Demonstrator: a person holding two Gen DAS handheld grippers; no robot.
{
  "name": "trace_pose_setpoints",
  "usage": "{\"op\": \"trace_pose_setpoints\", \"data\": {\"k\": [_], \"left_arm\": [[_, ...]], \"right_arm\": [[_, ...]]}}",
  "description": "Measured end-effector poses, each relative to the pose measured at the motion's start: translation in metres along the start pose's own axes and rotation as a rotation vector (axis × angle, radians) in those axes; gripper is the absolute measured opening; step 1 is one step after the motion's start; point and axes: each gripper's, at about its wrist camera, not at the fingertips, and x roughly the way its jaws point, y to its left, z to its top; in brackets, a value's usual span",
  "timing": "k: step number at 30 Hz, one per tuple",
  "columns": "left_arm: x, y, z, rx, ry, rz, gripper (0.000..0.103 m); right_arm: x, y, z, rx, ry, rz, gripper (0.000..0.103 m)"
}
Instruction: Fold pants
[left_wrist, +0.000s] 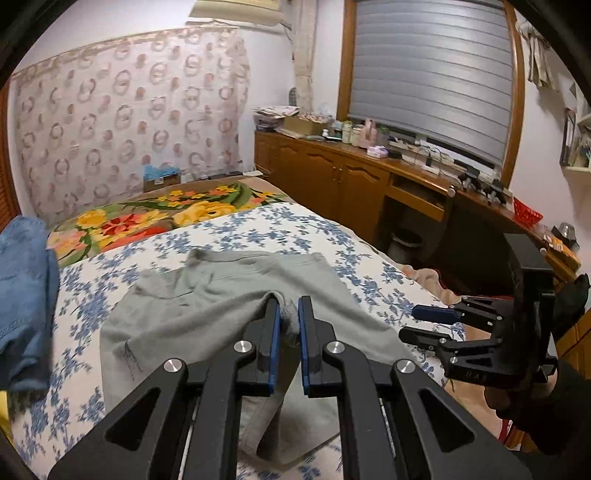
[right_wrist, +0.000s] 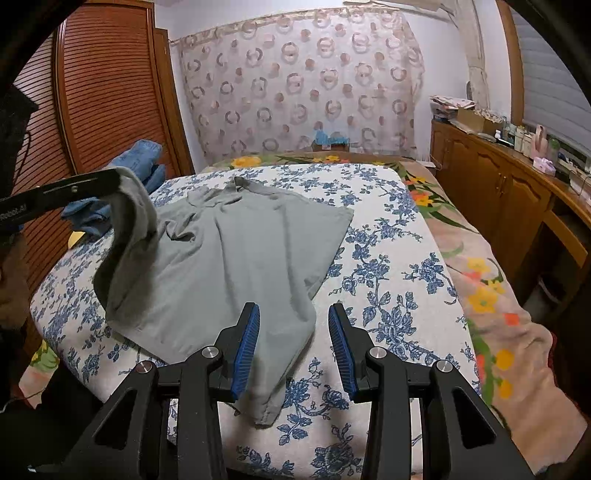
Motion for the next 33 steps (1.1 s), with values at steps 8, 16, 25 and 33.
{"op": "trace_pose_setpoints", "data": {"k": [8, 16, 25, 33], "left_arm": [[0.022, -0.019, 0.004, 0.019, 0.042, 0.008, 0.01], [0.031, -0.008, -0.01, -0.039, 0.085, 0.021, 0.048], [0.02, 0.026, -0.042, -0.112, 0.13, 0.042, 0.067], [0.013, 0.055, -0.075, -0.171, 0.167, 0.082, 0.077]], "right_arm": [[0.003, -0.005, -0.001, 0.007, -0.017, 0.01, 0.04], [0.008, -0.007, -0.006, 0.014, -0.018, 0.014, 0.04], [0.018, 0.005, 0.002, 0.008, -0.008, 0.03, 0.04], [0.034, 0.028, 0.022, -0.054, 0.002, 0.079, 0.04]]}}
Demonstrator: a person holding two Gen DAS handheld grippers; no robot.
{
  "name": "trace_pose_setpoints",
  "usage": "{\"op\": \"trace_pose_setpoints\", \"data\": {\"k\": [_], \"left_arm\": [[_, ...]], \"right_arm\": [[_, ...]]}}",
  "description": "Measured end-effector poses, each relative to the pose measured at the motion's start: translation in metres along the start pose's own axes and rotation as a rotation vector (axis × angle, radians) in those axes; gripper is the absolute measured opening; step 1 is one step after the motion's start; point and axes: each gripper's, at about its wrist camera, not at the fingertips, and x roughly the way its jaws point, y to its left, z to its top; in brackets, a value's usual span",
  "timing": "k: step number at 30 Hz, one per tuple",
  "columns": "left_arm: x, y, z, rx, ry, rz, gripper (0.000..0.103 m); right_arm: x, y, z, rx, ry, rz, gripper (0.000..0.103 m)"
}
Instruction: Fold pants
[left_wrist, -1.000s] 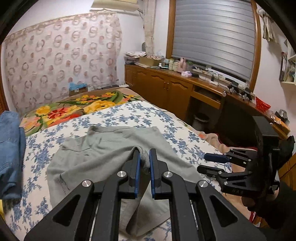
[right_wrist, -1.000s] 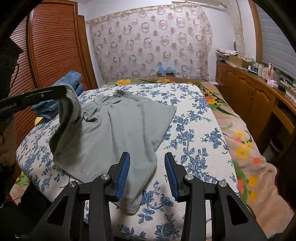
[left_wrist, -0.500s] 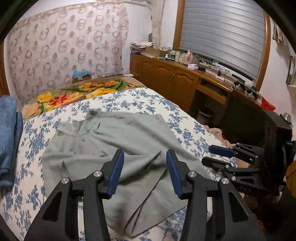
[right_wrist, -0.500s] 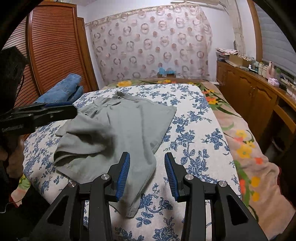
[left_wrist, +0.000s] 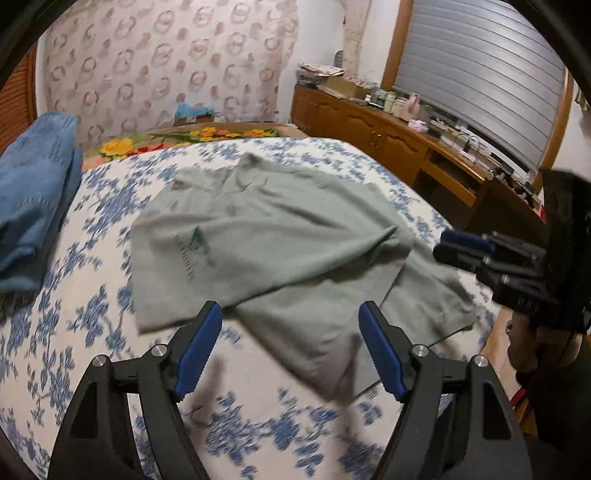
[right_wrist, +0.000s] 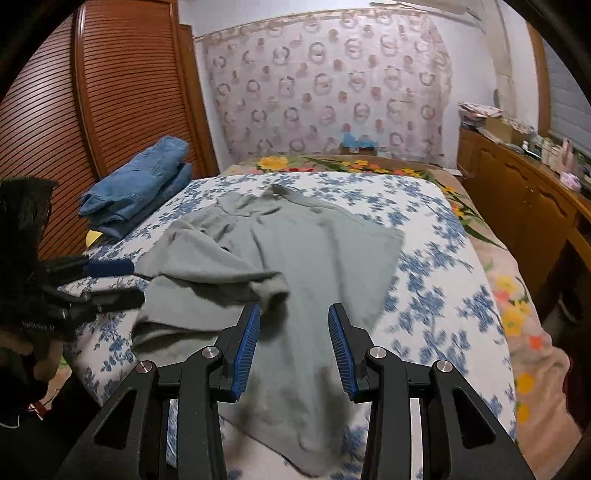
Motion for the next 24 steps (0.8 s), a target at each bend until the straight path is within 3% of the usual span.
{"op": "trace_pose_setpoints", "data": {"k": [8, 15, 22, 24], "left_arm": [[-0.008, 0.012, -0.021, -0.026, -0.004, 0.039, 0.077], [-0.014, 0.011, -0.029, -0.019, -0.025, 0.029, 0.077], [-0.017, 0.005, -0.028, -0.014, -0.043, 0.013, 0.077], [-0.017, 0.003, -0.028, -0.006, -0.043, 0.013, 0.077]], "right_arm": [[0.029, 0.007, 0.015, -0.043, 0.037, 0.02, 0.04], [0.05, 0.009, 0.023, -0.034, 0.088, 0.045, 0.04], [0.058, 0.011, 0.027, -0.038, 0.114, 0.047, 0.036], [0.059, 0.009, 0.028, -0.033, 0.121, 0.045, 0.029]]}}
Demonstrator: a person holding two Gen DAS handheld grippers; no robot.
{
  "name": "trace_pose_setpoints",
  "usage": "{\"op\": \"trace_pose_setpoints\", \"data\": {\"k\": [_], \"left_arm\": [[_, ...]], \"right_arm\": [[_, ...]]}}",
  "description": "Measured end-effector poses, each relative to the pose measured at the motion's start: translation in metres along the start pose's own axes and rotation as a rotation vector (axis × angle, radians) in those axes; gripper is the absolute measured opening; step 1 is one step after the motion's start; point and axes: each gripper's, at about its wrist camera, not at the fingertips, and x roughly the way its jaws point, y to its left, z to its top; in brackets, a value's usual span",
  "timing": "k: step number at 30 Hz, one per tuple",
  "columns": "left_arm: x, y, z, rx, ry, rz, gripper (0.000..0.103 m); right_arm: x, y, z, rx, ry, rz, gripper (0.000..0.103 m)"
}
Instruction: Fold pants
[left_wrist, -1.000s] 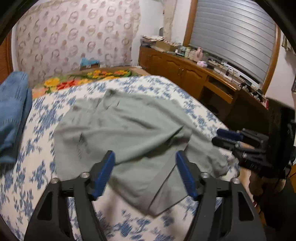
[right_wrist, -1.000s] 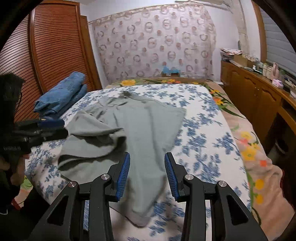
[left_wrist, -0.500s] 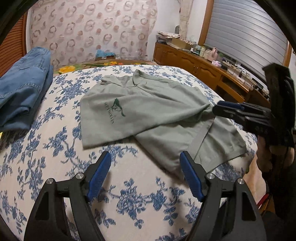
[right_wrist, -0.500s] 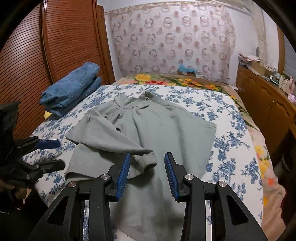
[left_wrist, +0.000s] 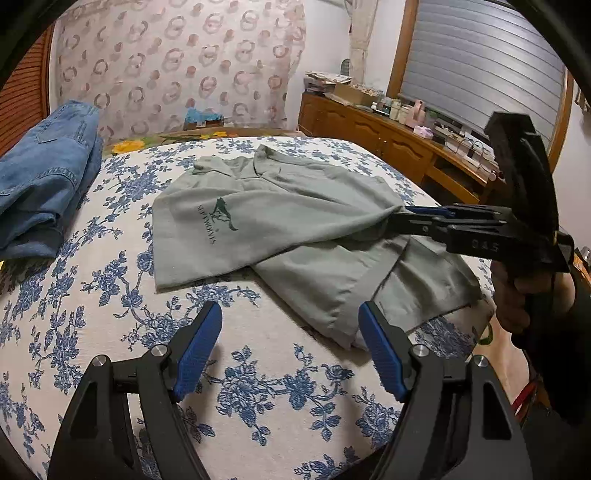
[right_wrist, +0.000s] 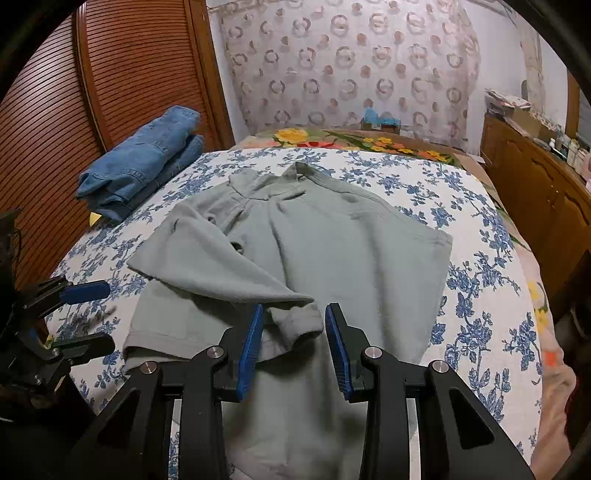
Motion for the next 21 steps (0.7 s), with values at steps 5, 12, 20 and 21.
{"op": "trace_pose_setpoints", "data": {"k": [5, 12, 20, 21], "left_arm": [[0.0, -0.008, -0.001, 0.02, 0.003, -0.003, 0.077], [-0.006, -0.007, 0.001, 0.02, -0.017, 0.012, 0.077], [-0.009, -0.001, -0.001, -0.003, -0.035, 0.008, 0.077], [-0.009, -0.001, -0.001, -0.005, -0.037, 0.006, 0.077]], "right_arm": [[-0.006, 0.006, 0.001, -0.004, -0.002, 0.051, 0.007], [-0.042, 0.017, -0.003, -0.007, -0.059, 0.047, 0.006], [-0.08, 0.011, -0.026, 0.036, -0.104, -0.004, 0.005], [-0.083, 0.009, -0.03, 0.045, -0.102, -0.004, 0.005]]}}
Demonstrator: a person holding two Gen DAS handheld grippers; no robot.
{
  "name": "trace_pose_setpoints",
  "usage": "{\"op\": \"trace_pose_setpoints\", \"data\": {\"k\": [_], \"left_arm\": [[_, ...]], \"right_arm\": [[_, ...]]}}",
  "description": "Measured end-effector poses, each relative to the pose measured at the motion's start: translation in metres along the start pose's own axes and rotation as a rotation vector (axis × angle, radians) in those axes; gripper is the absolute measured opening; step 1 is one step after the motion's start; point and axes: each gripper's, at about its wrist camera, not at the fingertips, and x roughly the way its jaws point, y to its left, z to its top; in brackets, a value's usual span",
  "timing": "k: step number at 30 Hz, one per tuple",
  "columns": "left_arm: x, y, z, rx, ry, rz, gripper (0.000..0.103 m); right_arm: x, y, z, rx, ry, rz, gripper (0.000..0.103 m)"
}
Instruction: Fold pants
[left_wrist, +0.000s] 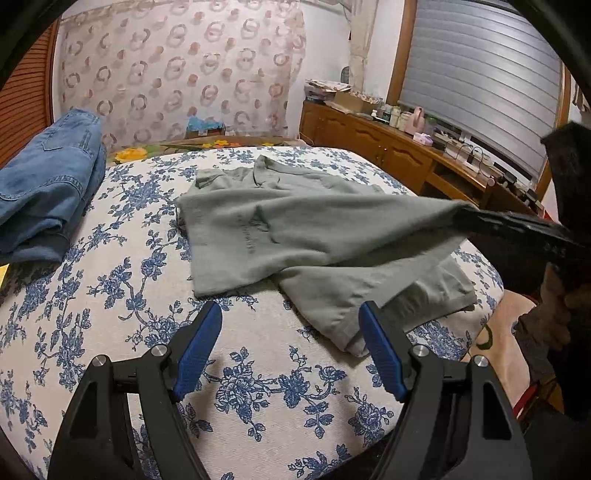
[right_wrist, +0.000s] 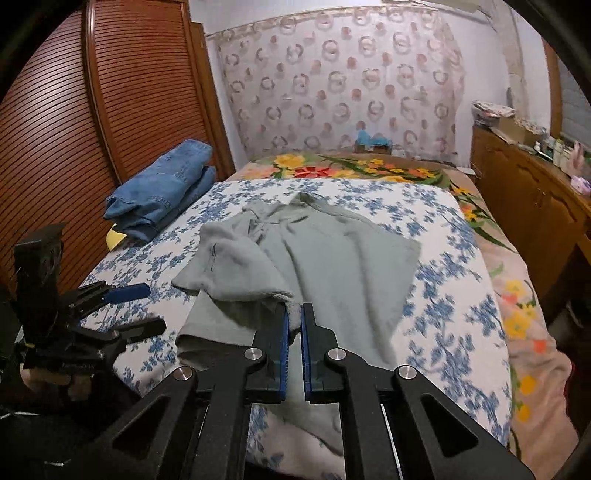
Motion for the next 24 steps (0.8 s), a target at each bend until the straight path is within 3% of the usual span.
{"op": "trace_pose_setpoints", "data": {"k": [12, 24], "left_arm": [[0.001, -0.001, -0.002, -0.002, -0.007, 0.0, 0.077], [0.001, -0.002, -0.002, 0.003, -0.03, 0.021, 0.077]], "right_arm": [[-0.024, -0.004, -0.031, 0.061, 0.055, -0.024, 0.005], [-0.013, -0.015, -0.043, 0.09, 0.124, -0.054, 0.005]]}}
